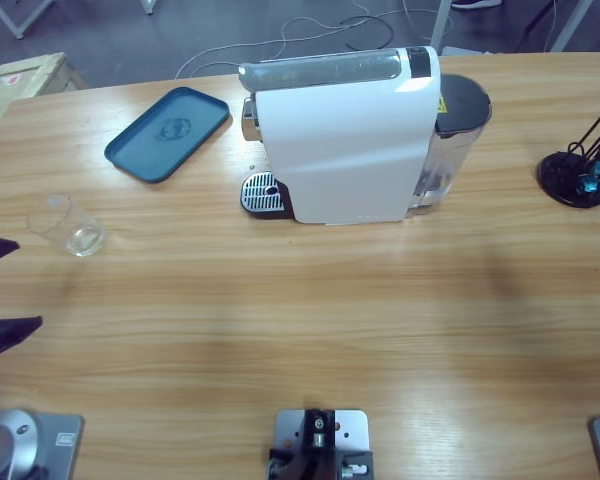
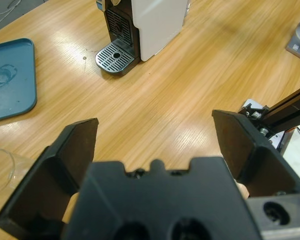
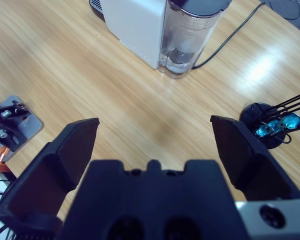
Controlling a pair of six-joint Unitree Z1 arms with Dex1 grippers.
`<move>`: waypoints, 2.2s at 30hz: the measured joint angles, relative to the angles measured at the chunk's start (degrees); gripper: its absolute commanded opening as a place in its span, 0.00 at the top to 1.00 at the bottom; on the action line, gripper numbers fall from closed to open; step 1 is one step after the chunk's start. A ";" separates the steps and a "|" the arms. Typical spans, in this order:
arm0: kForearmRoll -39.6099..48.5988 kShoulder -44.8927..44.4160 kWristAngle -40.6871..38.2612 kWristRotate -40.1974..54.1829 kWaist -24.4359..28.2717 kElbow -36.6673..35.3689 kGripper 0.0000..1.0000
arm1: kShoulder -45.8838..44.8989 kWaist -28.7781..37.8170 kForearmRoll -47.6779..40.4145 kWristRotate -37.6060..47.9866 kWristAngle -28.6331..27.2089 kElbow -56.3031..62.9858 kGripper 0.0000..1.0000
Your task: Pour coffee
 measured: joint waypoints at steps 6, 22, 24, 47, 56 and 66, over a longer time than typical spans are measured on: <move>0.00 0.00 0.00 0.00 0.00 0.00 0.01 | 0.00 0.00 0.00 0.00 0.00 0.00 0.00; -10.03 17.38 4.85 -1.53 0.81 -12.79 0.01 | -0.03 0.00 0.00 0.16 0.00 0.00 0.00; -10.66 24.48 5.08 -2.45 1.90 -17.40 0.01 | -0.03 0.00 0.00 0.16 0.00 0.00 0.00; -25.88 54.68 -14.20 -55.27 6.55 -27.78 1.00 | -0.03 0.00 -1.57 0.19 0.00 0.66 0.00; -26.54 54.86 -14.69 -54.31 6.76 -27.79 1.00 | -0.03 0.00 -1.57 0.19 0.00 0.66 0.00; -27.24 54.81 -14.59 -54.29 6.84 -27.78 1.00 | -0.03 0.00 -1.59 0.19 0.00 0.76 0.00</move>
